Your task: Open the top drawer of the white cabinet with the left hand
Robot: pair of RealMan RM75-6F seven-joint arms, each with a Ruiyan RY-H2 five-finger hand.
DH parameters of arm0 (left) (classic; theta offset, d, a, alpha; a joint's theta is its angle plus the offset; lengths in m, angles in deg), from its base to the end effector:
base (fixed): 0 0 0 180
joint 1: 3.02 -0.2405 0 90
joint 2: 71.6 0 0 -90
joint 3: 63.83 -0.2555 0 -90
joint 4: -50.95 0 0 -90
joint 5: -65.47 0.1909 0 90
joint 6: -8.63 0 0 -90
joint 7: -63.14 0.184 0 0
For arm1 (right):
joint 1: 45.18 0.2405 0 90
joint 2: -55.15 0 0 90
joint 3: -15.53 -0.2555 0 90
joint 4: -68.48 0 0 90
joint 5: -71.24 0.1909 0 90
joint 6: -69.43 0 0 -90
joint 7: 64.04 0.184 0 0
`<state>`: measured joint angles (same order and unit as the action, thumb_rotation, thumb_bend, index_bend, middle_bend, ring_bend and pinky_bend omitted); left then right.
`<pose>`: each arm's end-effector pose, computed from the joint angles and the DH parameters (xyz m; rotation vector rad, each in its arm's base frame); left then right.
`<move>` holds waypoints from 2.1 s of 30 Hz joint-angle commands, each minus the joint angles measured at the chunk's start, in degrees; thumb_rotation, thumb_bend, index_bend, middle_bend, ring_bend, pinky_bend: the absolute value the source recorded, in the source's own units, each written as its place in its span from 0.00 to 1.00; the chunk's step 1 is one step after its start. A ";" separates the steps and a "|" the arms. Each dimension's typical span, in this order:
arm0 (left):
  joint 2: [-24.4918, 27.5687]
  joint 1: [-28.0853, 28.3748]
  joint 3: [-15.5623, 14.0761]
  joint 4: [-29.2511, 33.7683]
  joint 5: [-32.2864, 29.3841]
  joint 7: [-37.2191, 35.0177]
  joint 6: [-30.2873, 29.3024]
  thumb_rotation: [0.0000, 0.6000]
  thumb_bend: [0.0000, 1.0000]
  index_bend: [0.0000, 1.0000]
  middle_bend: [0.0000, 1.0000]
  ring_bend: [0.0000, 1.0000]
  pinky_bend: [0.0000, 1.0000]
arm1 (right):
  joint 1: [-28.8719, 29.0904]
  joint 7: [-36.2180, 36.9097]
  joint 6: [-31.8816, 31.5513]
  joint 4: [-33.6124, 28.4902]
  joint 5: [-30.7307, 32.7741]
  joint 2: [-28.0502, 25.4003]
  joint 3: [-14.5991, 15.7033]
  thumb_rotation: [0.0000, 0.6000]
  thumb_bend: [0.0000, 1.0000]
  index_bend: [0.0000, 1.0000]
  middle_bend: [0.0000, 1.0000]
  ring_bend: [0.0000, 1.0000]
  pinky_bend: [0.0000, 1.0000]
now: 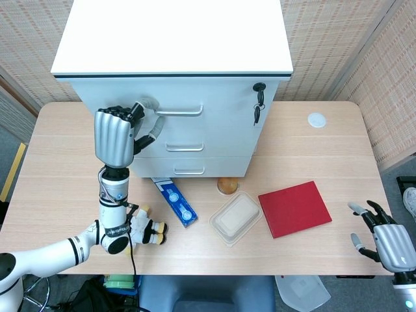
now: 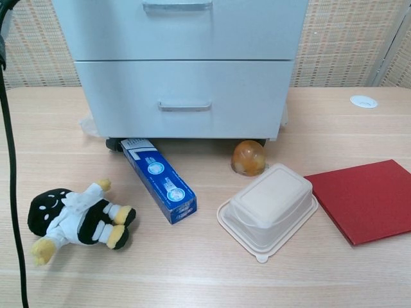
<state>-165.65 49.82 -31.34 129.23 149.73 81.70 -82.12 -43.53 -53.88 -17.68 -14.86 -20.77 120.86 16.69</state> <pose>0.0149 0.3968 0.1644 -1.1179 -0.2441 -1.7680 -0.3265 -0.1891 0.1673 1.4416 -0.9679 0.9261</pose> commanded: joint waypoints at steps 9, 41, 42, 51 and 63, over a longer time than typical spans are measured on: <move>-1.35 1.63 0.09 -2.20 -0.62 -0.88 -1.35 1.00 0.26 0.53 1.00 1.00 1.00 | -0.05 0.46 0.27 0.41 0.32 0.00 -0.07 1.00 0.33 0.19 0.32 0.24 0.32; -1.18 3.53 -0.64 -2.97 -1.85 -1.84 -2.74 1.00 0.30 0.59 1.00 1.00 1.00 | -0.11 1.13 0.58 1.00 0.66 0.06 -0.25 1.00 0.33 0.19 0.32 0.24 0.32; -1.15 3.55 -0.68 -2.94 -1.91 -1.88 -2.71 1.00 0.30 0.59 1.00 1.00 1.00 | -0.09 1.12 0.62 1.00 0.67 0.06 -0.25 1.00 0.33 0.19 0.32 0.24 0.32; -0.92 3.44 -0.94 -2.55 -2.40 -1.85 -2.78 1.00 0.31 0.61 1.00 1.00 1.00 | -0.17 1.05 0.65 0.95 0.78 0.10 -0.27 1.00 0.33 0.19 0.32 0.24 0.32; -0.29 2.86 -1.67 -0.98 -2.03 -1.50 -3.38 1.00 0.31 0.61 1.00 1.00 1.00 | -0.23 0.76 0.70 0.72 0.82 0.06 -0.26 1.00 0.33 0.19 0.32 0.24 0.32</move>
<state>-165.97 52.72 -32.99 128.21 147.67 80.16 -85.46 -43.75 -53.12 -16.98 -14.14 -19.95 120.92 16.43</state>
